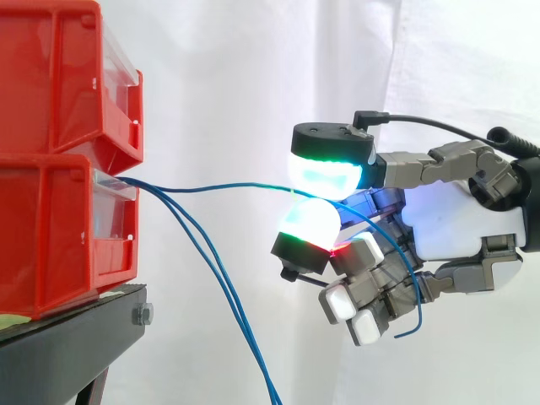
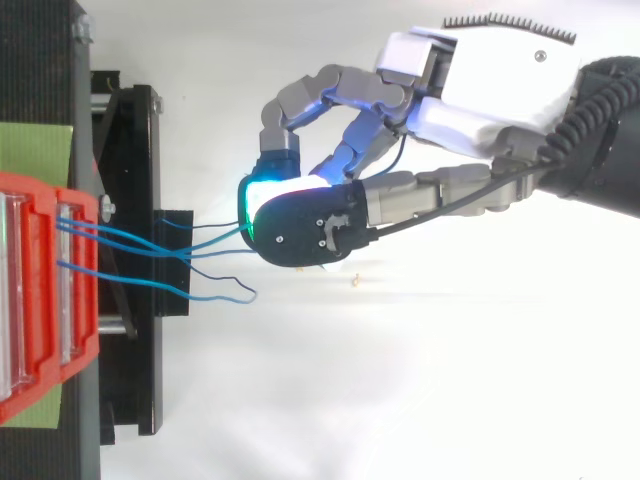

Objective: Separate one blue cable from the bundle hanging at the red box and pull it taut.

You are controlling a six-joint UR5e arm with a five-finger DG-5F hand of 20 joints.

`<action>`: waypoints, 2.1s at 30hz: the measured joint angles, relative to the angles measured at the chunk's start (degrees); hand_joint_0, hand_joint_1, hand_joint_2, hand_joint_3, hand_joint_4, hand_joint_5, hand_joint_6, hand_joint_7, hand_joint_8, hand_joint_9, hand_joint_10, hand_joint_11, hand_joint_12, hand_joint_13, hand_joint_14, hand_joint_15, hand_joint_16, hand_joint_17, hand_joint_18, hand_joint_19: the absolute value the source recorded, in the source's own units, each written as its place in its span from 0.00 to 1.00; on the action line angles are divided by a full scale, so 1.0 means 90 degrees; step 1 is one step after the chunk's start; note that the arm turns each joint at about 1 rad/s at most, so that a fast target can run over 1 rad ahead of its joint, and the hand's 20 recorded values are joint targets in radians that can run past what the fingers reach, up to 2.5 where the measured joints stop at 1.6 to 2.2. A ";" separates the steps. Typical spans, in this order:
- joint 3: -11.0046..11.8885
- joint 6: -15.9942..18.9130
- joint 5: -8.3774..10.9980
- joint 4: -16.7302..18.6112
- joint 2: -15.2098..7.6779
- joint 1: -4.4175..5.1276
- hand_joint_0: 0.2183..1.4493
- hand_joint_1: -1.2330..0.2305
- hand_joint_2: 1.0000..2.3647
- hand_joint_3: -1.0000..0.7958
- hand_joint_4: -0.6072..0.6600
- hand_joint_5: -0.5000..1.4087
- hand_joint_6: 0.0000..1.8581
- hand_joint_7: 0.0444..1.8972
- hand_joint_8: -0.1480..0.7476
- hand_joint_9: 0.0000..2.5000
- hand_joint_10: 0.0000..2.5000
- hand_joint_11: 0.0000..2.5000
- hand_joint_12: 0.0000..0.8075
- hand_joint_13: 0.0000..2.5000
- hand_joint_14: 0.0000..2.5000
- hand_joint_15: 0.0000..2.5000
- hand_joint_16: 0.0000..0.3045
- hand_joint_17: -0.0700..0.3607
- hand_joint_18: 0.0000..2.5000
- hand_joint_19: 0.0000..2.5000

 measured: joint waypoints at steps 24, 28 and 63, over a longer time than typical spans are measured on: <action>-0.0006 0.0305 0.0028 -0.0321 -0.0002 0.0040 0.53 0.30 0.01 0.35 0.48 0.16 0.52 0.79 0.56 0.43 0.01 0.42 0.47 0.36 0.01 0.25 0.15 0.40 0.30 0.27; -0.0004 0.0349 0.0028 -0.0386 -0.0002 0.0043 0.54 0.30 0.00 0.32 0.42 0.16 0.52 0.77 0.56 0.44 0.01 0.41 0.46 0.36 0.01 0.25 0.15 0.40 0.30 0.26; -0.0018 0.0564 0.0028 -0.0581 -0.0002 0.0018 0.54 0.27 0.00 0.28 0.42 0.15 0.51 0.65 0.48 0.46 0.01 0.44 0.38 0.38 0.01 0.24 0.10 0.31 0.27 0.21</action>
